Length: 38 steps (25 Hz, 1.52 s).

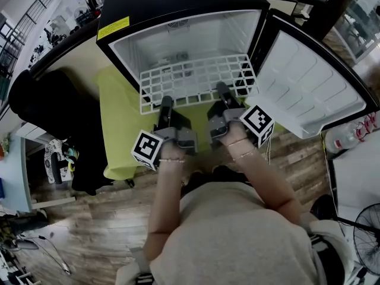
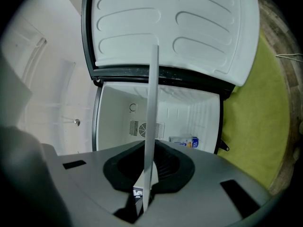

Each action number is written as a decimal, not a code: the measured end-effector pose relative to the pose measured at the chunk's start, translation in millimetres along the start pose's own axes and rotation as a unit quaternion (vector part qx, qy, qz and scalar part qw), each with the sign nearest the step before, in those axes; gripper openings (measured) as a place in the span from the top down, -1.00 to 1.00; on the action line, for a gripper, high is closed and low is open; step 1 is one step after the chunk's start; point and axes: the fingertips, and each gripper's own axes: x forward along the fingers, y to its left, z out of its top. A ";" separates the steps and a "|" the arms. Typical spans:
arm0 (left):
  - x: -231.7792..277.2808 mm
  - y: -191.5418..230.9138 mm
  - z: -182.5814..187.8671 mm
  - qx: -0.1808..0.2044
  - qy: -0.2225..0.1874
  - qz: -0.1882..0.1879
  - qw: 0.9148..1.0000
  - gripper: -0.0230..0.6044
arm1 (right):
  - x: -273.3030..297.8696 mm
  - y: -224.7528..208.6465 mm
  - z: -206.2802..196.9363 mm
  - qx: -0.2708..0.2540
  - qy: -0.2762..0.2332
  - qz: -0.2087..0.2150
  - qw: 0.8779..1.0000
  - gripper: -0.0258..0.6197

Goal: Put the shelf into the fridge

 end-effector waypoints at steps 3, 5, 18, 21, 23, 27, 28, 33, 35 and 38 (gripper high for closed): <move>-0.3 -1.0 -2.1 0.000 -0.001 0.000 1.000 0.79 | 1.3 -1.1 2.1 0.003 0.001 0.000 1.000 0.83; -1.1 -2.1 -3.4 -0.002 -0.002 -0.001 1.000 0.79 | 2.3 -1.8 3.2 0.005 0.004 0.000 1.000 0.83; 1.0 -9.0 -10.2 -0.012 -0.009 -0.008 1.000 0.79 | 12.7 0.7 9.8 0.013 0.016 0.008 1.000 0.83; 0.5 -6.2 -10.4 -0.010 -0.010 -0.004 1.000 0.79 | 13.1 -0.3 9.6 0.012 0.017 0.009 1.000 0.83; -0.3 -4.2 -9.8 -0.008 -0.011 -0.001 1.000 0.80 | 12.8 -0.4 9.6 0.013 0.017 0.010 1.000 0.83; -0.7 -8.9 -10.6 -0.011 -0.014 -0.006 1.000 0.79 | 10.9 -2.1 9.4 0.018 0.017 0.007 1.000 0.83; -0.7 -8.8 -10.9 -0.010 -0.013 -0.006 1.000 0.79 | 10.6 -3.4 9.7 0.019 0.017 0.006 1.000 0.83; -2.5 -6.0 -11.0 -0.005 -0.012 0.000 1.000 0.79 | 9.9 -10.4 8.4 0.028 0.018 -0.003 0.999 0.83; -2.6 -3.7 -10.9 -0.005 -0.010 0.004 1.000 0.79 | 10.7 -10.7 8.9 0.027 0.019 -0.002 0.999 0.83; -2.2 -2.0 -11.7 -0.010 -0.010 0.009 1.000 0.79 | 12.7 -11.1 9.6 0.027 0.020 -0.002 0.999 0.83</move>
